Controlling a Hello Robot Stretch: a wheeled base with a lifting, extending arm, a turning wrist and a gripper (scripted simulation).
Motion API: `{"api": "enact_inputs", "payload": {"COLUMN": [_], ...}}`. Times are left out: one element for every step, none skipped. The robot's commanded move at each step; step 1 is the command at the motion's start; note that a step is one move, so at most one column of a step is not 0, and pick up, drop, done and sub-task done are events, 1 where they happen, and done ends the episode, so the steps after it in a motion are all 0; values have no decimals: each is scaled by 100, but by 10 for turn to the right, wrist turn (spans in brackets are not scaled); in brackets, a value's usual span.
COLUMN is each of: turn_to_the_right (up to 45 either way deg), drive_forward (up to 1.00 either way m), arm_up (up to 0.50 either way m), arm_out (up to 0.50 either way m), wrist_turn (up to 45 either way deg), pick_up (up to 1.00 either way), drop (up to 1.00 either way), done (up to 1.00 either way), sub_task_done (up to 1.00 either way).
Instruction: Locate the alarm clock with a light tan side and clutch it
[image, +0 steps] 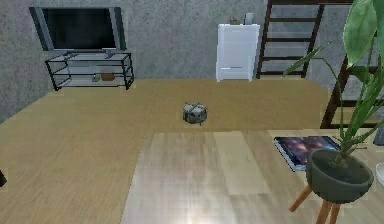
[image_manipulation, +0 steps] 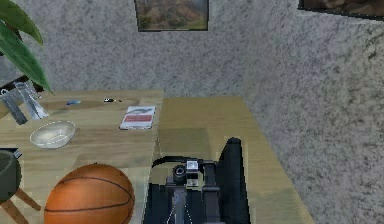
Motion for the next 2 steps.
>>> {"api": "enact_inputs", "payload": {"turn_to_the_right": [0, 0], "drive_forward": [0, 0], "arm_up": [0, 0], "arm_out": [0, 0], "wrist_turn": [450, 450], "pick_up": [0, 0], "drop": [0, 0], "done": [0, 0], "sub_task_done": [0, 0]}}
